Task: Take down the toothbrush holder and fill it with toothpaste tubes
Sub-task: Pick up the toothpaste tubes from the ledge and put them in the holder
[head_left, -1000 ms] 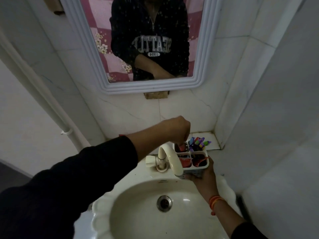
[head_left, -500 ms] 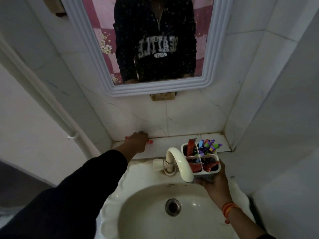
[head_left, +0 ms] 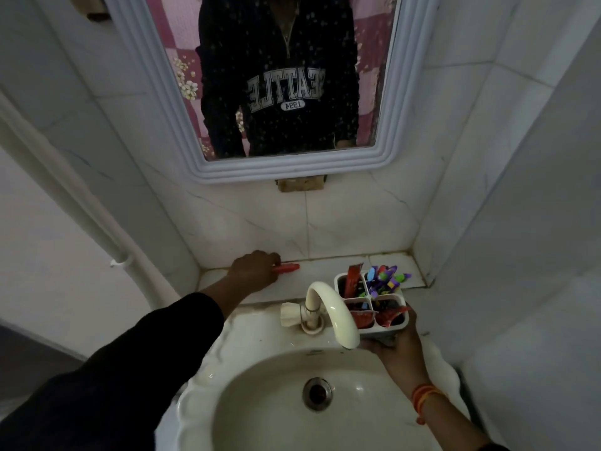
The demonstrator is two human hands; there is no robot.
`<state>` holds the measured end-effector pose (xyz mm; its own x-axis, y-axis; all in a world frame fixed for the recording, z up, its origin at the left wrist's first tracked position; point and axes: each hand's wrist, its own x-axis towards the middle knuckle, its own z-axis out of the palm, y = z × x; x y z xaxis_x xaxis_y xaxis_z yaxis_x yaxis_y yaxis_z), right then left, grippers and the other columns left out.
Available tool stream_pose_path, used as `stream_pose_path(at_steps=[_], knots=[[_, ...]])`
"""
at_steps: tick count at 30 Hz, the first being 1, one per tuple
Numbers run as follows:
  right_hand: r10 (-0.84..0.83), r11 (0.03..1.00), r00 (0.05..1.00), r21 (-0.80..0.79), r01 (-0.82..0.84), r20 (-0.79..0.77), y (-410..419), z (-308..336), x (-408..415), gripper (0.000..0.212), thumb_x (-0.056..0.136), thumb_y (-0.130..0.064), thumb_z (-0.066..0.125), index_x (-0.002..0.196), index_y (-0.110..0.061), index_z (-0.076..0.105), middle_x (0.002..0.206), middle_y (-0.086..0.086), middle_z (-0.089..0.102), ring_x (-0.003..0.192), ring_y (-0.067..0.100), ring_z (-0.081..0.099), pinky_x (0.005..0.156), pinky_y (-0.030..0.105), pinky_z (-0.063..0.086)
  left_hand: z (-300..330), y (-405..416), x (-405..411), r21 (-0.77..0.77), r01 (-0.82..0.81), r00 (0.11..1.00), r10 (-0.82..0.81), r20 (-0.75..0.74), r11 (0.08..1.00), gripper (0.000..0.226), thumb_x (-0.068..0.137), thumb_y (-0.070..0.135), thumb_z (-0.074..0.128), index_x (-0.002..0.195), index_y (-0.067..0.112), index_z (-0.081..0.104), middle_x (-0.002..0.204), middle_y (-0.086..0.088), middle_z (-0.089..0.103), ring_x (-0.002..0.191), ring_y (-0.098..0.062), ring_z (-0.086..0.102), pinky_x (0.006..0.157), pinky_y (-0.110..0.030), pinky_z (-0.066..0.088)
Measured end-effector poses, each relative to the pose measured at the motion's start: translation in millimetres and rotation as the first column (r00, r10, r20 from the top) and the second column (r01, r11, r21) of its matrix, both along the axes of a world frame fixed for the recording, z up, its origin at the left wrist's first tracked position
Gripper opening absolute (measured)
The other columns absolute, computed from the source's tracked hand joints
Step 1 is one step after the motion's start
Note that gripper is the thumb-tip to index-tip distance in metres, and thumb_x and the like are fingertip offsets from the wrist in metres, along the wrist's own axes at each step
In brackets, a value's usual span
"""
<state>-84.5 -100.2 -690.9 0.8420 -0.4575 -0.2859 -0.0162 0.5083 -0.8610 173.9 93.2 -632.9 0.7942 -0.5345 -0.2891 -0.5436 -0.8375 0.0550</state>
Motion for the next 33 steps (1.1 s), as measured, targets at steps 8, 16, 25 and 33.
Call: stream_pose_path(at_steps=[8, 16, 25, 33], knots=[[-0.001, 1.000, 1.000, 0.022, 0.000, 0.018, 4, 11, -1, 0.063, 0.105, 0.008, 0.041, 0.092, -0.042, 0.076, 0.096, -0.004, 0.079, 0.083, 0.016, 0.078, 0.054, 0.042, 0.064, 104, -65, -48, -0.394, 0.144, 0.988, -0.151, 0.013, 0.908, 0.043, 0.073, 0.040, 0.083, 0.105, 0.013, 0.077, 0.097, 0.001, 0.073, 0.083, -0.011, 0.068, 0.077, -0.026, 0.057], [0.024, 0.993, 0.999, -0.113, -0.028, -0.031, 0, 6, -7, 0.045, 0.105, 0.014, 0.034, 0.108, -0.024, 0.057, 0.083, -0.014, 0.079, 0.074, 0.000, 0.075, 0.052, 0.019, 0.060, 129, -121, -80, -0.252, 0.191, 0.956, -0.237, -0.170, 0.949, 0.022, 0.083, 0.013, 0.081, 0.104, 0.009, 0.076, 0.092, -0.004, 0.077, 0.072, -0.011, 0.078, 0.060, -0.015, 0.056], [-0.067, 0.978, 0.996, -0.200, 0.056, -0.052, -3, -5, -4, 0.063, 0.084, 0.023, 0.066, 0.130, -0.018, 0.053, 0.121, 0.007, 0.067, 0.098, 0.006, 0.072, 0.064, 0.026, 0.063, 99, -124, -97, 0.034, 0.380, 0.921, -0.374, -0.111, 0.924, 0.034, 0.091, 0.008, 0.068, 0.125, 0.011, 0.069, 0.114, -0.008, 0.074, 0.099, -0.019, 0.073, 0.085, -0.027, 0.060], [-0.060, 0.997, 0.998, -0.043, 0.060, -0.004, -3, -6, -1, 0.042, 0.103, 0.012, 0.044, 0.122, -0.020, 0.064, 0.110, 0.008, 0.074, 0.095, 0.018, 0.075, 0.062, 0.038, 0.064, 108, -122, -92, -0.103, 0.280, 0.947, -0.292, -0.131, 0.954, 0.029, 0.087, 0.010, 0.076, 0.116, 0.010, 0.075, 0.103, -0.007, 0.076, 0.078, -0.013, 0.074, 0.068, -0.018, 0.059]])
